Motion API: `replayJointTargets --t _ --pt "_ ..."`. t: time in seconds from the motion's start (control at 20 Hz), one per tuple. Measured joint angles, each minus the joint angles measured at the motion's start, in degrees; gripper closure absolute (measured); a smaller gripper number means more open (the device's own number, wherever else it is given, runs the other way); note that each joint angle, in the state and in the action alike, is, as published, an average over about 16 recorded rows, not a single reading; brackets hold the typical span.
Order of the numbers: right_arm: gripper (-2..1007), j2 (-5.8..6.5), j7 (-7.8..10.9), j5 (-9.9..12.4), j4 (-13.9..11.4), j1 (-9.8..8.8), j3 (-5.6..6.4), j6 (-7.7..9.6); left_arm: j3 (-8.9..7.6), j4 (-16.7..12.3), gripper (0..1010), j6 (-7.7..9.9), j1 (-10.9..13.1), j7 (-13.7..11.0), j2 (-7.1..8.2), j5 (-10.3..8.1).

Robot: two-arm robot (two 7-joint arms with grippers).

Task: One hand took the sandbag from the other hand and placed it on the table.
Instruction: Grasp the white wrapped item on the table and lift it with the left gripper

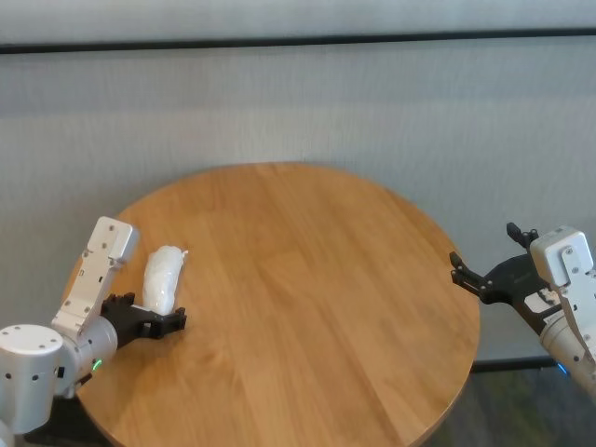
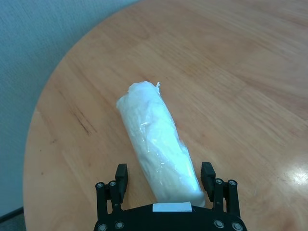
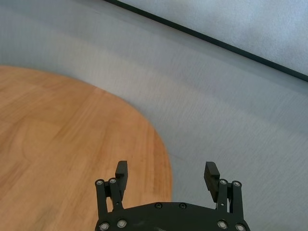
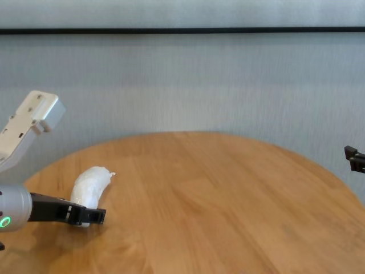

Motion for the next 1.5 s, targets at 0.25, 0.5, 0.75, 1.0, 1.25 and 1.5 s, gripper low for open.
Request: replayJointTargets --t 0.25,0.5,0.75,1.0,1.25,1.5 --pt "5 0.00 0.00 0.0 0.0 0.00 0.00 0.00 -0.03 0.0 55 -0.14 0.1 0.0 0.02 -0.13" --pt "5 0.00 0.00 0.0 0.0 0.00 0.00 0.00 -0.06 -0.1 137 -0.26 0.1 0.0 0.03 -0.24" --pt "5 0.00 0.00 0.0 0.0 0.00 0.00 0.00 -0.08 -0.1 271 -0.32 0.1 0.0 0.03 -0.29" --pt "5 0.00 0.00 0.0 0.0 0.00 0.00 0.00 -0.11 -0.1 405 -0.36 0.1 0.0 0.03 -0.32" --pt "5 0.00 0.00 0.0 0.0 0.00 0.00 0.00 -0.13 -0.1 511 -0.38 0.2 0.0 0.03 -0.34" --pt "5 0.00 0.00 0.0 0.0 0.00 0.00 0.00 -0.14 -0.1 572 -0.41 0.2 0.1 0.03 -0.35"
